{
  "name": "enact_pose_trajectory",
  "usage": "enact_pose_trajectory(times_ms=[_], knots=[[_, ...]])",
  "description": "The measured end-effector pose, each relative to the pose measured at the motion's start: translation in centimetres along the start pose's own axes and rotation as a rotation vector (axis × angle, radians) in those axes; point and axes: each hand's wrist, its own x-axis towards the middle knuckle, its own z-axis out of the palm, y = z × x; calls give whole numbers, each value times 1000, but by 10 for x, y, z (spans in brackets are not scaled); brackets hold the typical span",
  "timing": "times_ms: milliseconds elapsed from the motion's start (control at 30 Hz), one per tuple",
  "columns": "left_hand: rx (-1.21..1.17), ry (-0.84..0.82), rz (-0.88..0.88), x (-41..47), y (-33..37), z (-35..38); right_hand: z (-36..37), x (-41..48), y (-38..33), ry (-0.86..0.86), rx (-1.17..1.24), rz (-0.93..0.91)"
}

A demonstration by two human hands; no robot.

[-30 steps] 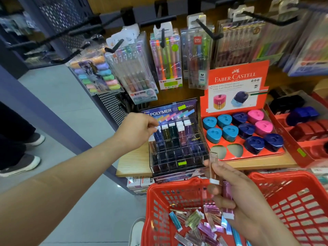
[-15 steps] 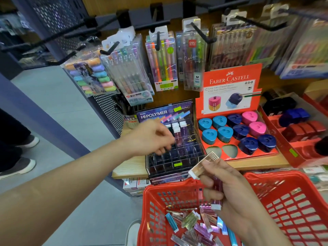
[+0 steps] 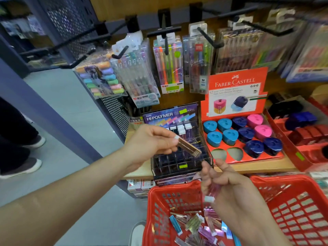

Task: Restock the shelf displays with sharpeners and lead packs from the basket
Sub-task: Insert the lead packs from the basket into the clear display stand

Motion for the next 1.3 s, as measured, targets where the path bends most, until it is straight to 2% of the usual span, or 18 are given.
enact_pose_trajectory(times_ms=[200, 367, 533, 667, 867, 1067, 1167, 1300], knots=[[210, 229, 134, 16, 1, -40, -5, -1, -5, -139, -5, 15], [435, 378, 194, 31, -4, -45, -1, -7, -5, -62, -27, 59], [596, 374, 263, 41, -2, -39, -3, -3, 1, 103, -102, 67], [603, 368, 272, 41, -1, -42, -5, -1, 1, 96, -115, 59], [539, 335, 236, 33, 4, -54, -10, -4, -1, -49, -92, 52], [742, 162, 220, 23, -5, -67, -2, -7, 3, -5, -150, 53], [856, 166, 262, 21, -16, -64, 0, -7, 5, 26, -184, 47], [884, 183, 300, 23, -20, -62, 1, -6, 9, 68, -222, 58]])
